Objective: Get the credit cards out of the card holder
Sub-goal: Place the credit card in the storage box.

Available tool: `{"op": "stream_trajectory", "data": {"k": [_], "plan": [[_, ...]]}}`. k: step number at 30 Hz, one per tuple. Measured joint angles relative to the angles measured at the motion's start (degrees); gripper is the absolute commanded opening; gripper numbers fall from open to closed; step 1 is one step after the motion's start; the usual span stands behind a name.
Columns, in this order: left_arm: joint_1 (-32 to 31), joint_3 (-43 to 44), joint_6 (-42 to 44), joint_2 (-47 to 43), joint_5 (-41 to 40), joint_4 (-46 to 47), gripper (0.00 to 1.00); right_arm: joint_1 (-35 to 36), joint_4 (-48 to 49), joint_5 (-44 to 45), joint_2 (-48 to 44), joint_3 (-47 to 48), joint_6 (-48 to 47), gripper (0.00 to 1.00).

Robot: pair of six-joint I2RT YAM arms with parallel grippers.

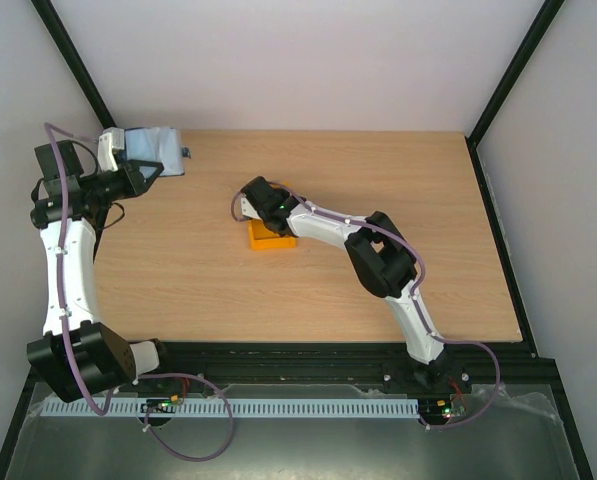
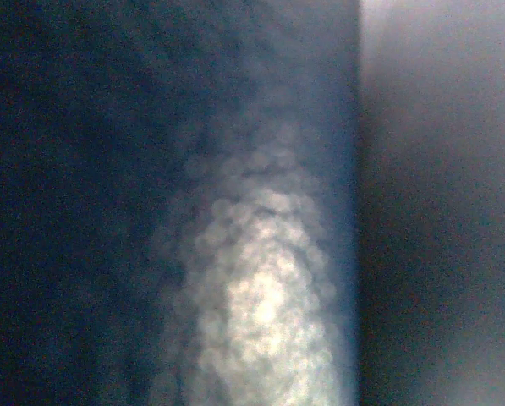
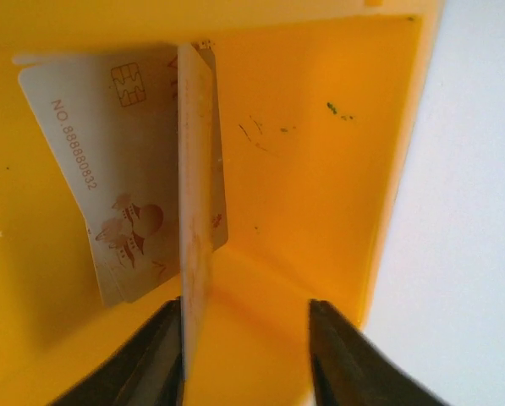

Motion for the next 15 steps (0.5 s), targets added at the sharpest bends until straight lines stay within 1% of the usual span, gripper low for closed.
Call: {"op": "stream_trajectory", "data": {"k": [3, 4, 7, 11, 12, 15], "plan": [[0.0, 0.0, 0.0, 0.0, 0.0, 0.0, 0.09, 0.0, 0.5, 0.5, 0.0, 0.0, -0.5, 0.64], [0.0, 0.0, 0.0, 0.0, 0.0, 0.0, 0.09, 0.0, 0.7, 0.7, 0.0, 0.0, -0.7, 0.67], [0.0, 0.0, 0.0, 0.0, 0.0, 0.0, 0.10, 0.0, 1.2, 1.2, -0.1, 0.0, -0.9, 0.71], [0.0, 0.0, 0.0, 0.0, 0.0, 0.0, 0.11, 0.0, 1.3, 1.2, -1.0, -0.1, -0.7, 0.72], [0.0, 0.0, 0.0, 0.0, 0.0, 0.0, 0.11, 0.0, 1.3, 0.9, -1.7, -0.1, -0.3, 0.72], [0.0, -0.1, 0.0, 0.0, 0.0, 0.0, 0.11, 0.0, 1.2, -1.7, -4.4, -0.1, 1.5, 0.77]]}}
